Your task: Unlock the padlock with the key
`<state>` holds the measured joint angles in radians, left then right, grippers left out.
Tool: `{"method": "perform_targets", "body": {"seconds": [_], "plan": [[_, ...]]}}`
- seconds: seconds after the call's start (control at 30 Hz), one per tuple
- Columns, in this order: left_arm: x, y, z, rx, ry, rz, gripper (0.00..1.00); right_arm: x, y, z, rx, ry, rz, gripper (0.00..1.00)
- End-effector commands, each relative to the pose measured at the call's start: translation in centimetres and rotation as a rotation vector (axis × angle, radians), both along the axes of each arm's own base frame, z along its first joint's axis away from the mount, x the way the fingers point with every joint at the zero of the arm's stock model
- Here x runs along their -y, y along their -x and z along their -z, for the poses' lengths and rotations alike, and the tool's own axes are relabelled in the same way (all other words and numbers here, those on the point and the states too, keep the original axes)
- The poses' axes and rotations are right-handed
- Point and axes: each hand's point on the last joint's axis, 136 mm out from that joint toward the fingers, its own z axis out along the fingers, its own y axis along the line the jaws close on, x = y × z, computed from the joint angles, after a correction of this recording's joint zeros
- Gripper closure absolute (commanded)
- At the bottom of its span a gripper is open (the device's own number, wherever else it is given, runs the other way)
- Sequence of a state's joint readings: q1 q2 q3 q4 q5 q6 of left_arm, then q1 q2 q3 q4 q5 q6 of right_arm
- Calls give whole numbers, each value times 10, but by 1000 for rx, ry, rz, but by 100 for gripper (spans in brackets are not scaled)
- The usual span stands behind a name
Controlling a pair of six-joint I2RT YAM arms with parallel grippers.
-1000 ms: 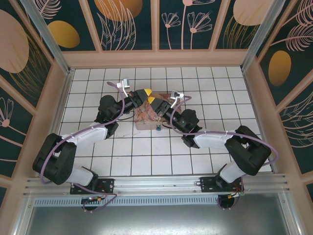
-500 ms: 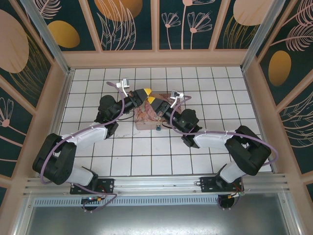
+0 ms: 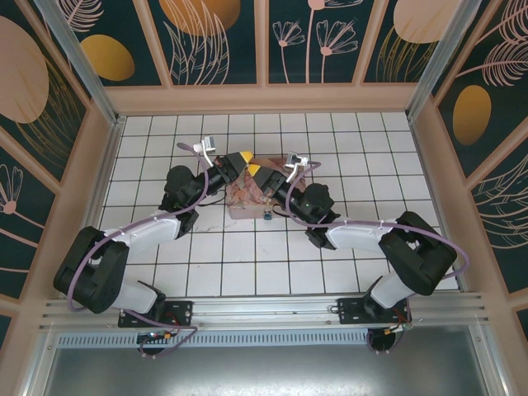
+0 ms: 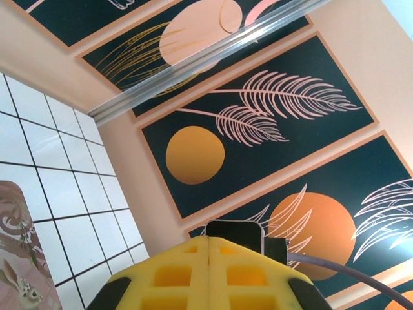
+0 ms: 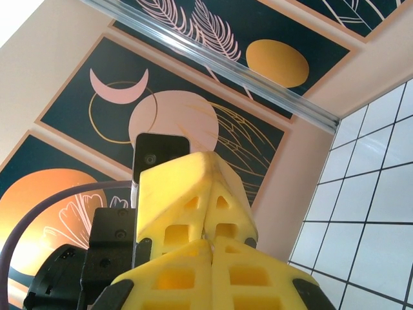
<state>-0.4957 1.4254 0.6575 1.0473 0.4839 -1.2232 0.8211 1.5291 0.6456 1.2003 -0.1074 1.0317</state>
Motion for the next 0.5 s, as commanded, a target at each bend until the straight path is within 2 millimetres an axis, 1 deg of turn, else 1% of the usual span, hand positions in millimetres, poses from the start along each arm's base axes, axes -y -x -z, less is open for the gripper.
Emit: {"method": "perform_targets", "body": {"seconds": [0.0, 0.07, 0.1, 0.13, 0.2, 0.27, 0.3, 0.4, 0.47], "plan": [[-4, 4, -4, 3, 23, -5, 100, 6, -4, -29, 53, -92, 25, 100], [-4, 3, -4, -5, 22, -9, 100, 6, -4, -28, 48, -92, 25, 100], [-4, 2, -3, -13, 17, -11, 97, 6, -4, -27, 49, -92, 23, 100], [-4, 1, -3, -17, 12, -12, 87, 6, -3, -27, 49, -91, 22, 100], [-3, -2, -4, -20, -5, -18, 57, 8, -2, -25, 48, -88, 27, 100], [-5, -4, -10, -13, -22, -36, 36, 12, -2, -22, 43, -82, 35, 100], [-7, -4, -13, -5, -35, -49, 29, 15, -1, -20, 38, -76, 41, 100], [-15, -3, -20, 10, -73, -83, 16, 20, 1, -17, 30, -54, 55, 100], [-20, 0, -22, 17, -87, -95, 11, 24, 2, -15, 26, -36, 64, 100]]}}
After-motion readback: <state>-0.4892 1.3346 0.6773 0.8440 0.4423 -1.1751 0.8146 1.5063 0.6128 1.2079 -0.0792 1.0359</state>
